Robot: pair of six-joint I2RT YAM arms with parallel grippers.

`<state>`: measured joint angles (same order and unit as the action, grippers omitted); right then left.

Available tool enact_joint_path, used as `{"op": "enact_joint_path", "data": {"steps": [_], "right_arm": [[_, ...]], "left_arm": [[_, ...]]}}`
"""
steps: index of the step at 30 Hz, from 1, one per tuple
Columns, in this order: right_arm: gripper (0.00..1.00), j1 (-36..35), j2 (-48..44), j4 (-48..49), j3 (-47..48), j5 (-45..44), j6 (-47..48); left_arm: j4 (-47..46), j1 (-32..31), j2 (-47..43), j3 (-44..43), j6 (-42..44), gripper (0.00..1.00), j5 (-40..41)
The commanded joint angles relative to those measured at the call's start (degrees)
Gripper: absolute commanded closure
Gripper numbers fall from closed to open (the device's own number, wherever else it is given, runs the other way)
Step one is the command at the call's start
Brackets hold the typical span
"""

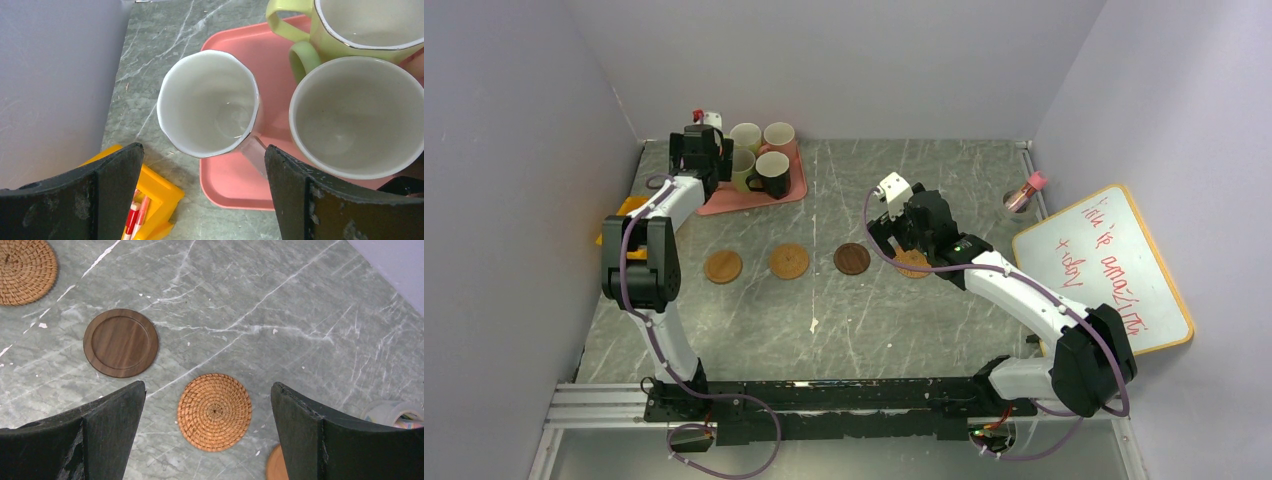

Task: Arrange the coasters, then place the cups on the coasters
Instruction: Pick up the cup from the tray.

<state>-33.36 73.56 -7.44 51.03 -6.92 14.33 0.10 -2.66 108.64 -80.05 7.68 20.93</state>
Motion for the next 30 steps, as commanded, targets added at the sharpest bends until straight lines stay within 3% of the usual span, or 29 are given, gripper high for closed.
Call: {"op": "enact_joint_path", "data": {"steps": [1, 20, 30], "right_arm": [[0.00, 0.1, 0.0, 2.0, 0.1, 0.5, 0.4], [0.00, 0.1, -0.2, 1.8, 0.2, 1.1, 0.4], [0.00, 0.1, -0.4, 1.7, 0.1, 1.6, 0.4]], "left_arm": [[-3.1, 0.2, 0.7, -2.5, -1.3, 0.04, 1.9], [-6.1, -0.2, 0.9, -0.6, 1.8, 0.04, 5.6], [-6.1, -0.5, 0.7, 0.1, 1.1, 0.04, 3.8]]}}
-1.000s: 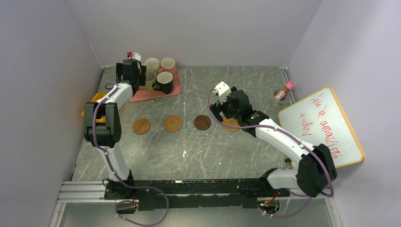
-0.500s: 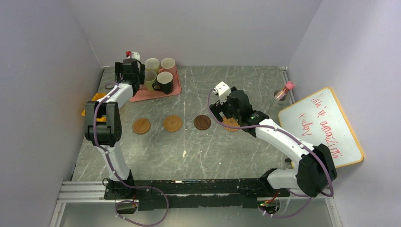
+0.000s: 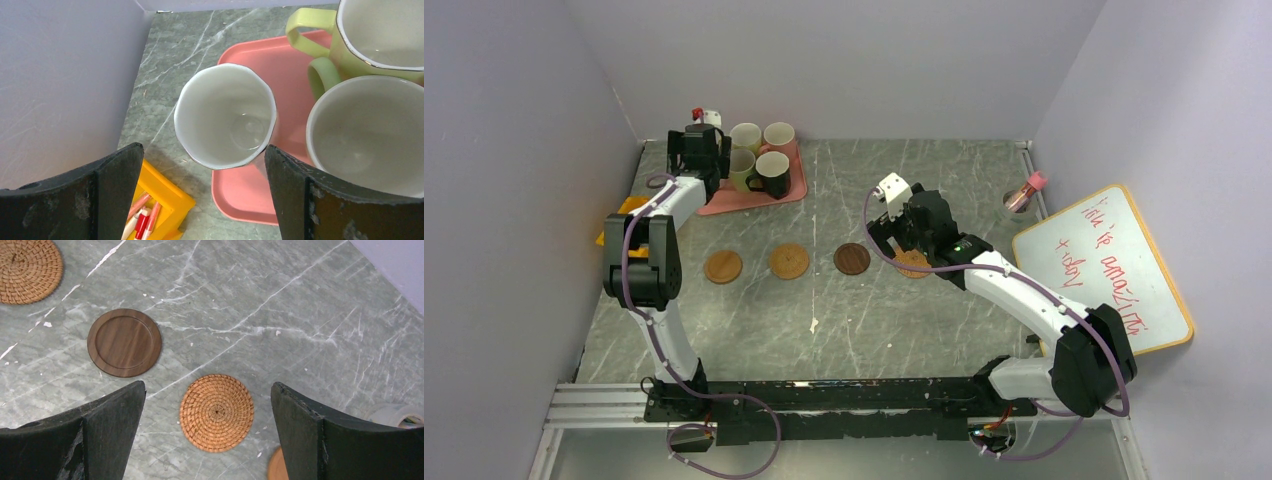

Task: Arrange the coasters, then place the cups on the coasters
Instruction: Pick up the cup from the tray.

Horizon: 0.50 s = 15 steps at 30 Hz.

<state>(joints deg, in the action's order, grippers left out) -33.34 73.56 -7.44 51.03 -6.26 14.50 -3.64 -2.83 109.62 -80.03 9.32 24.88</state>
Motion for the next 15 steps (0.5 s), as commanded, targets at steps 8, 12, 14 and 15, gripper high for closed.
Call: {"op": "enact_joint_path", "data": {"steps": [8, 12, 14, 15], "right_arm": [[0.00, 0.1, -0.4, 1.7, 0.1, 1.0, 0.2], [0.00, 0.2, -0.4, 1.6, 0.1, 1.1, 0.2], [0.00, 0.1, -0.4, 1.6, 0.2, 1.1, 0.2], [0.00, 0.1, -0.5, 1.6, 0.1, 1.1, 0.2]], "left_arm": [[-1.9, -0.9, -1.0, 0.4, -1.3, 0.04, -3.8], [-2.3, -1.7, -0.2, 0.7, -0.9, 0.04, -3.0], [-3.0, -2.2, 0.3, 1.0, -0.3, 0.04, -1.5], [-3.3, -2.3, 0.6, 1.0, 0.0, 0.04, -0.9]]}}
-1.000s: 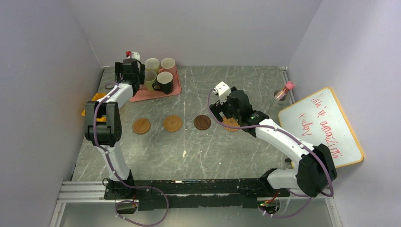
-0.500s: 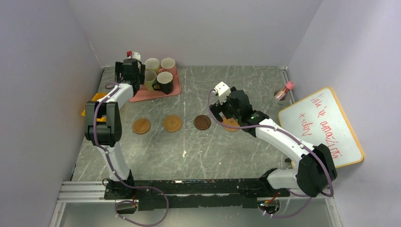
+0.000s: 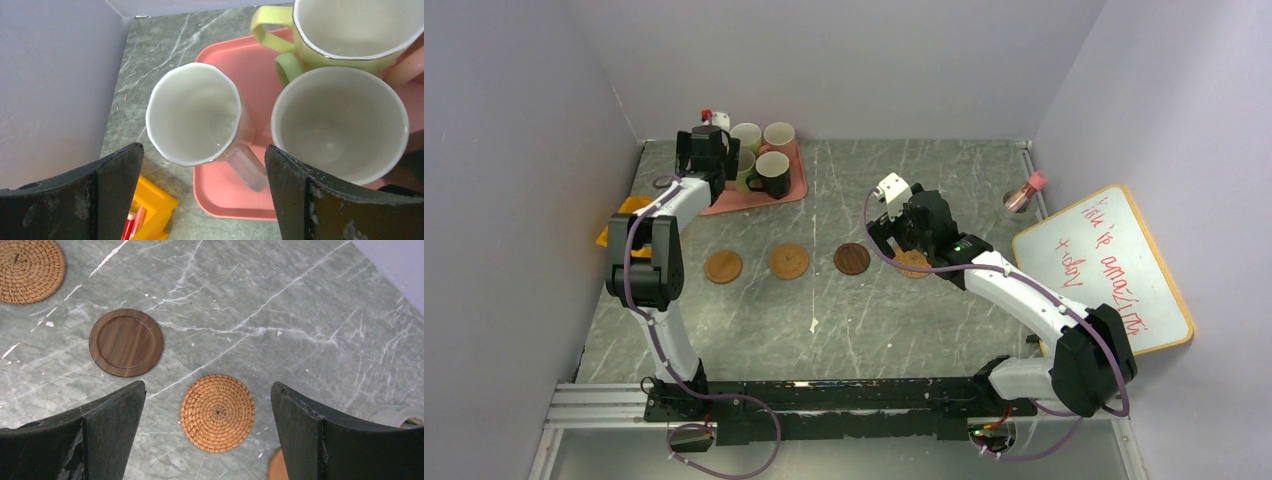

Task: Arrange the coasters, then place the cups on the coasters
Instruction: Pick up the cup from the tray.

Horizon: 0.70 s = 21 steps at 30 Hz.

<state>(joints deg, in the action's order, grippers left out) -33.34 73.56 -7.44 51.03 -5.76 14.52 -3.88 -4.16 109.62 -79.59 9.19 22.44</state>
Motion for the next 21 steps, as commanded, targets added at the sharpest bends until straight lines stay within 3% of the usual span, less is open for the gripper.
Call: {"op": "enact_joint_path", "data": {"steps": [1, 11, 21], "right_arm": [[0.00, 0.1, -0.5, 1.6, 0.1, 0.6, 0.2], [0.00, 0.1, -0.5, 1.6, 0.1, 0.8, 0.2], [0.00, 0.1, -0.5, 1.4, 0.2, 1.1, 0.1]], "left_arm": [[-3.1, -1.1, 0.9, 0.6, 0.3, 0.04, 2.1], [-4.0, -1.4, 1.6, 1.8, 1.8, 0.04, 5.1], [-5.2, -1.0, -3.8, 8.5, 1.8, 0.04, 5.1]]}}
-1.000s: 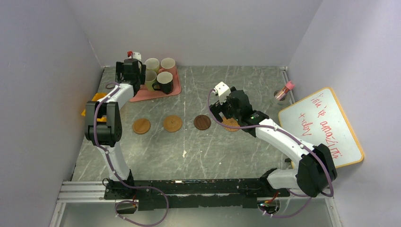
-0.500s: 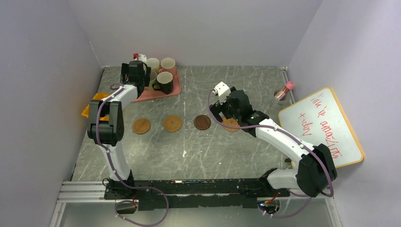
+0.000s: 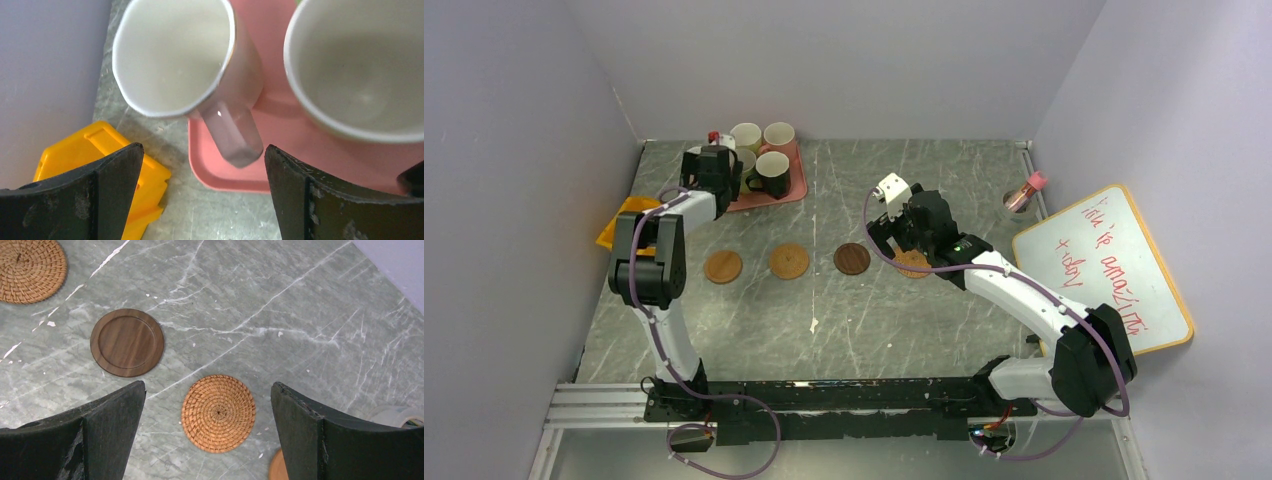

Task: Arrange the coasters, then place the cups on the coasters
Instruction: Pick up the cup from the tray.

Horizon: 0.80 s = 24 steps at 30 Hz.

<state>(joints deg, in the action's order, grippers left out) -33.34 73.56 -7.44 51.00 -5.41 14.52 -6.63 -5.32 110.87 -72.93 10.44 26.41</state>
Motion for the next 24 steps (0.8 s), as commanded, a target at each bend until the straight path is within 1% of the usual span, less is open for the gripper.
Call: {"op": "enact_joint_path", "data": {"steps": [1, 6, 11, 17, 24], "right_arm": [[0.00, 0.1, -0.5, 1.4, 0.2, 0.9, 0.1], [0.00, 0.1, -0.8, 1.4, 0.2, 1.2, 0.0], [0.00, 0.1, -0.9, 1.3, 0.2, 1.2, 0.0], [0.00, 0.1, -1.0, 1.3, 0.2, 1.1, -0.1], [0.00, 0.1, -0.9, 1.3, 0.2, 1.1, 0.0]], "left_arm": [[-2.4, 0.4, -5.5, 2.3, 0.4, 0.04, 0.8], [-2.0, 2.1, -7.0, 3.8, -0.2, 0.04, -1.0], [-0.2, 4.5, -6.3, 2.0, -1.6, 0.04, -3.3], [0.8, 5.1, -7.6, 2.1, -2.8, 0.04, -10.9], [1.6, 5.1, -8.0, 0.7, -4.6, 0.04, -15.3]]}}
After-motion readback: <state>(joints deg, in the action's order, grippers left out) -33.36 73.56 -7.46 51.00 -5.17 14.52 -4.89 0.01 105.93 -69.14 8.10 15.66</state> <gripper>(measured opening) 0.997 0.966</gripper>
